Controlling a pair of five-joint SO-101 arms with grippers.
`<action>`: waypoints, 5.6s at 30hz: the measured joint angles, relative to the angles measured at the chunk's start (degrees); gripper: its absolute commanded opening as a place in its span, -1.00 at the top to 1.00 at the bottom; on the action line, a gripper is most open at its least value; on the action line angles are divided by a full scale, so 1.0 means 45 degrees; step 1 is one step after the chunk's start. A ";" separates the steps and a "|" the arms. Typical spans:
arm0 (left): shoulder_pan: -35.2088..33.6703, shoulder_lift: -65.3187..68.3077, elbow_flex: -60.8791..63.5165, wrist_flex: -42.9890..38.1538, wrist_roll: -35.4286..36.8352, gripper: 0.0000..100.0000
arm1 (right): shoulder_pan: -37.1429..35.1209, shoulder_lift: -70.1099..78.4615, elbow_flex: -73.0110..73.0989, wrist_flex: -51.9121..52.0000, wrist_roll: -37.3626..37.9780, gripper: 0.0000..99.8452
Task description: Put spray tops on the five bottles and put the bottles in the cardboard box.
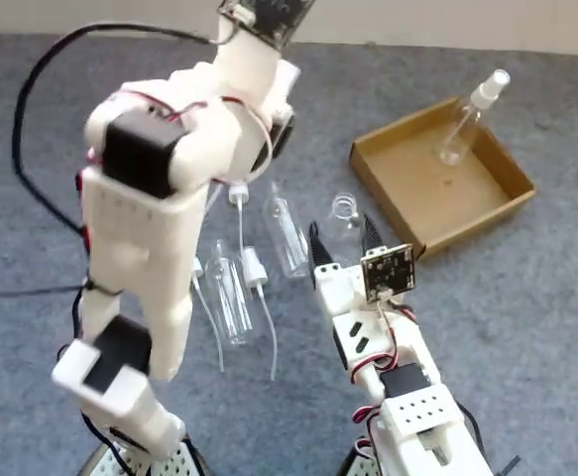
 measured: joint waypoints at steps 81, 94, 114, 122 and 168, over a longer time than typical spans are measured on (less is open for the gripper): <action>0.3927 -1.3910 2.5006 -2.5475 0.2071 0.99 | -0.1426 -0.8694 0.0098 0.7717 0.0000 0.77; 0.3985 -1.3910 2.6100 -2.5475 0.2071 0.99 | -0.1426 -0.8694 0.0098 0.7717 0.0000 0.77; 0.3282 -1.4027 2.9304 -2.5475 0.2071 0.98 | -0.1407 -0.8694 0.0098 0.7834 0.0000 0.77; 0.3282 -1.4027 2.9304 -2.5475 0.2071 0.98 | -0.1407 -0.8694 0.0098 0.7834 0.0000 0.77; 0.3165 -1.6918 2.9343 -2.1431 0.2090 0.61 | -0.1465 -0.8694 0.0117 0.7834 0.0020 0.77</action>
